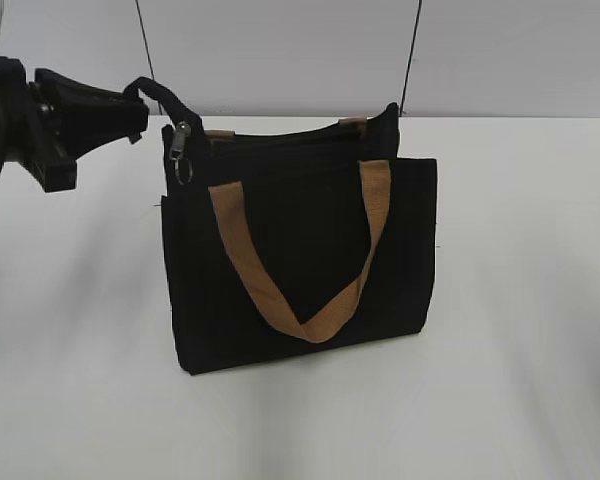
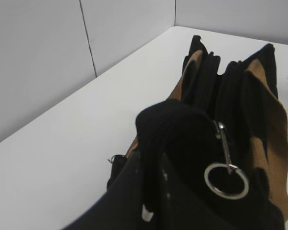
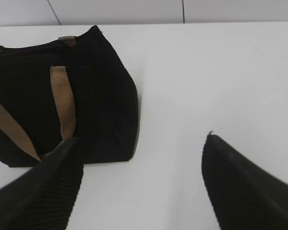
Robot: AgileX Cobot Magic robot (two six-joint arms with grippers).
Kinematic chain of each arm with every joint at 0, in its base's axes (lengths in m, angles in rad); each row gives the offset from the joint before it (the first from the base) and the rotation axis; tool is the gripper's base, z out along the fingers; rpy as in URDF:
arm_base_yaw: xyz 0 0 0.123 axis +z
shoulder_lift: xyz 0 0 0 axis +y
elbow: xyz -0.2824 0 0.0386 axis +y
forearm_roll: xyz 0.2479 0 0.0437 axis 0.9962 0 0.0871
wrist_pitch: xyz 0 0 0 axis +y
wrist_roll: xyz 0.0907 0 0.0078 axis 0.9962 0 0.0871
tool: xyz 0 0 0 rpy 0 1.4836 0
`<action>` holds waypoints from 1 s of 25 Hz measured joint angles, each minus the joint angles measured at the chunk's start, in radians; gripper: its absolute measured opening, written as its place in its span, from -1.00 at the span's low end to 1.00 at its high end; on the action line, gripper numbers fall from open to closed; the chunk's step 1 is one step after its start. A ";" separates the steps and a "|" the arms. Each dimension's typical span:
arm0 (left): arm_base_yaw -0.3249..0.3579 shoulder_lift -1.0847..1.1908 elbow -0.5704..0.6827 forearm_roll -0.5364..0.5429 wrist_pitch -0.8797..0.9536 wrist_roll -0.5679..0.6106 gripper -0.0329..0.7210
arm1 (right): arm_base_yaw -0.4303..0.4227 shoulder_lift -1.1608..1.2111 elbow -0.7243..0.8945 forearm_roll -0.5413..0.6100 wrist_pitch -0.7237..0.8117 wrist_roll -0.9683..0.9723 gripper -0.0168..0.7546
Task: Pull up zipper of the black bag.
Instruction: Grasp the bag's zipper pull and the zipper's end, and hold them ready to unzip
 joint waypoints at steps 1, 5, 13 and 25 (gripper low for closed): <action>0.000 -0.001 0.000 0.018 0.000 -0.014 -0.88 | 0.000 0.063 -0.029 0.034 -0.001 -0.026 0.51; 0.000 -0.005 0.000 0.078 0.000 -0.046 -0.88 | 0.030 0.340 -0.143 0.152 0.003 -0.138 0.42; 0.002 -0.050 0.000 0.130 0.002 -0.098 -0.89 | 0.390 0.646 -0.342 0.153 -0.073 -0.074 0.41; 0.002 -0.167 -0.001 0.422 0.025 -0.411 -0.89 | 0.743 1.030 -0.651 0.117 -0.124 0.085 0.17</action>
